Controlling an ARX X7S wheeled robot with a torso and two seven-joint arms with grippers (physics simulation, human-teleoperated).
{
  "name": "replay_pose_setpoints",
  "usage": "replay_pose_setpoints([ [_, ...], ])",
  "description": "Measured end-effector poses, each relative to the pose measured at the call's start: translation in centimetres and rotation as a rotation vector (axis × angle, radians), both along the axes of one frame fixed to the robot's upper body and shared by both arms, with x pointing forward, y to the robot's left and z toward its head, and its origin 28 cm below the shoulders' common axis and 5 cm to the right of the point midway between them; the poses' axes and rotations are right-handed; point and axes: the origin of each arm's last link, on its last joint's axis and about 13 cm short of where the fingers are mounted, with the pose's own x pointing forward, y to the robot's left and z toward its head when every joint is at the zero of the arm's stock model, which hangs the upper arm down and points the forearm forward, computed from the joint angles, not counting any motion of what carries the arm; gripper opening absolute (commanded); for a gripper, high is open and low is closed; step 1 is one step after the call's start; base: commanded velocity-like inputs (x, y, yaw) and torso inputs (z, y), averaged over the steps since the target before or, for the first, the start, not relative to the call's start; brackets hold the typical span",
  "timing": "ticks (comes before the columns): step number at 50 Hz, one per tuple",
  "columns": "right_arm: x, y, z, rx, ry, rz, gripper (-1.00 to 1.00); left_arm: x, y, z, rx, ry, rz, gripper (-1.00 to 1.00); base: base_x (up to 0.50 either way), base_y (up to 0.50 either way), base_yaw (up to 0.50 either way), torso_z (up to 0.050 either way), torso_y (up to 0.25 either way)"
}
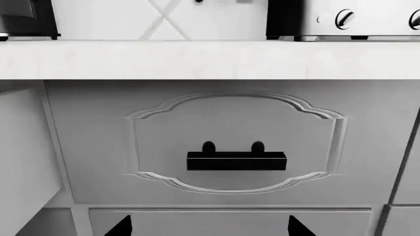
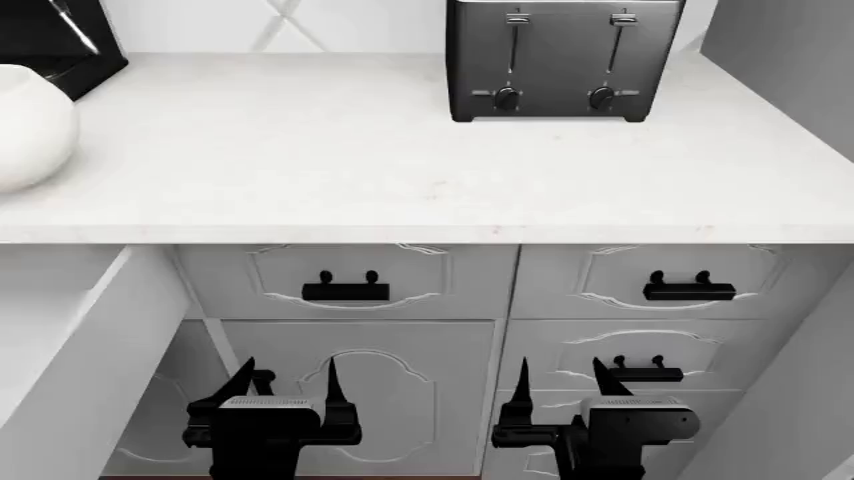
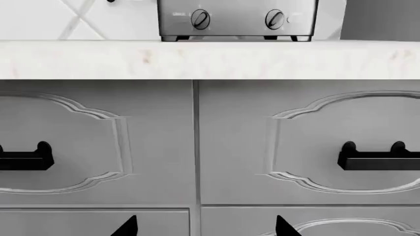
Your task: Place the bar in the bowl and close the drawer.
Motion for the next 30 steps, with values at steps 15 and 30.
replay_pose_setpoints([
  [15, 0.0, 0.0, 0.0, 0.005, 0.005, -0.006, 1.00, 0.0, 0.0, -0.1, -0.006, 0.012, 0.001, 1.00, 0.00, 0.00, 0.00, 0.023, 0.000],
  [30, -0.2, -0.5, 1.7, -0.012, -0.005, -0.017, 1.00, 0.3, 0.2, 1.8, -0.018, 0.046, -0.012, 1.00, 0.00, 0.00, 0.00, 0.050, 0.000],
])
